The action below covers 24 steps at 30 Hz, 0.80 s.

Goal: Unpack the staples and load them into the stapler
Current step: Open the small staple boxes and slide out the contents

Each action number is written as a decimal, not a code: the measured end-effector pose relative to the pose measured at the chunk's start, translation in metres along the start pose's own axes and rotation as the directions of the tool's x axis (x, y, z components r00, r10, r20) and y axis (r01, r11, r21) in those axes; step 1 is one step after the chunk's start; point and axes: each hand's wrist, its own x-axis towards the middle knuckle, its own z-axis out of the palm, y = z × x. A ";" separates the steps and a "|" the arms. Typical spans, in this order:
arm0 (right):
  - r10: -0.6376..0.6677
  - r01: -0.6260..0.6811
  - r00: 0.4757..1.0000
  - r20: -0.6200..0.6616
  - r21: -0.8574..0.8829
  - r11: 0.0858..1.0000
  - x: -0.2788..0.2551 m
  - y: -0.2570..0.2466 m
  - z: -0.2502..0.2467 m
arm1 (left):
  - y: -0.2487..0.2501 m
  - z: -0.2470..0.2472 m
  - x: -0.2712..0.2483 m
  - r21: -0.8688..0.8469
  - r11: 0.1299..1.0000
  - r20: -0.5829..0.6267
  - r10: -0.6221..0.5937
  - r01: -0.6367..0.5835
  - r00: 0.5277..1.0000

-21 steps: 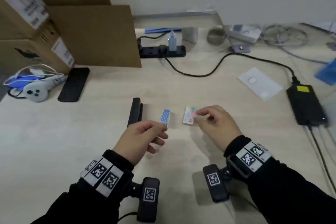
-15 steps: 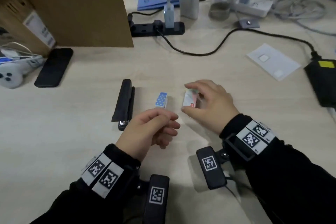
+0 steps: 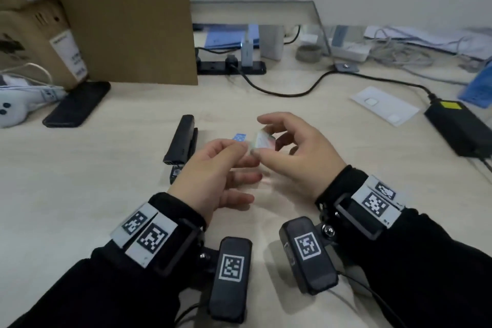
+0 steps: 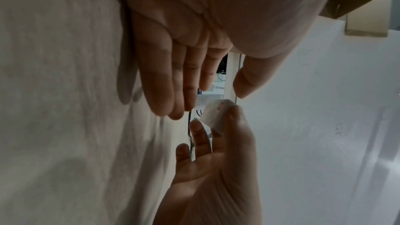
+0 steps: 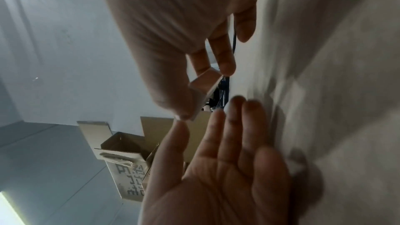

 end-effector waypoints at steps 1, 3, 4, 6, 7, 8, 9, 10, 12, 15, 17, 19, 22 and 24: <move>0.006 -0.006 1.000 0.003 0.016 1.000 -0.005 -0.002 0.006 | 0.000 0.000 -0.002 0.000 1.000 0.014 -0.007 0.007 1.000; -0.005 0.005 1.000 0.010 0.003 1.000 -0.015 -0.006 0.020 | 0.002 -0.004 -0.009 -0.004 1.000 0.028 -0.005 0.005 1.000; -0.003 0.003 1.000 0.010 -0.001 1.000 -0.018 -0.005 0.025 | 0.001 -0.007 -0.011 -0.001 1.000 0.030 -0.007 0.007 1.000; 0.027 -0.027 1.000 -0.004 0.027 0.999 -0.021 -0.006 0.028 | 0.001 -0.013 -0.013 0.002 1.000 0.038 -0.003 0.003 0.999; 0.046 -0.045 0.999 -0.007 0.060 0.997 -0.022 -0.006 0.028 | 0.000 -0.015 -0.014 -0.003 1.000 0.045 0.001 -0.001 0.999; 0.062 -0.061 0.998 -0.007 0.088 0.994 -0.022 -0.005 0.027 | 0.000 -0.017 -0.015 -0.011 1.000 0.050 0.006 -0.005 0.999; 0.071 -0.070 0.997 -0.003 0.109 0.992 -0.022 -0.005 0.025 | -0.001 -0.019 -0.014 -0.025 1.000 0.055 0.011 -0.009 0.998; 0.078 -0.078 0.997 0.004 0.126 0.989 -0.022 -0.004 0.024 | -0.002 -0.020 -0.014 -0.047 0.999 0.060 0.016 -0.013 0.998; 0.103 -0.102 0.995 0.006 0.166 0.981 -0.022 -0.002 0.022 | -0.002 -0.021 -0.012 -0.090 0.996 0.084 0.020 -0.012 0.996; 0.160 -0.148 0.987 -0.033 0.243 0.959 -0.019 0.001 0.018 | -0.002 -0.023 -0.010 -0.129 0.992 0.145 0.027 -0.008 0.989; 0.173 -0.149 0.983 -0.064 0.282 0.948 -0.017 0.005 0.016 | -0.003 -0.023 -0.009 -0.126 0.992 0.164 0.049 -0.028 0.985; 0.183 -0.151 0.980 -0.079 0.307 0.940 -0.013 0.009 0.017 | -0.004 -0.023 -0.008 -0.123 0.991 0.140 0.071 -0.053 0.988; 0.206 -0.163 0.974 -0.090 0.347 0.924 -0.011 0.009 0.016 | -0.005 -0.022 -0.004 -0.120 0.989 0.072 0.099 -0.090 0.993; 0.216 -0.169 0.972 -0.089 0.369 0.914 -0.011 0.009 0.015 | -0.004 -0.022 -0.003 -0.119 0.988 0.038 0.102 -0.096 0.994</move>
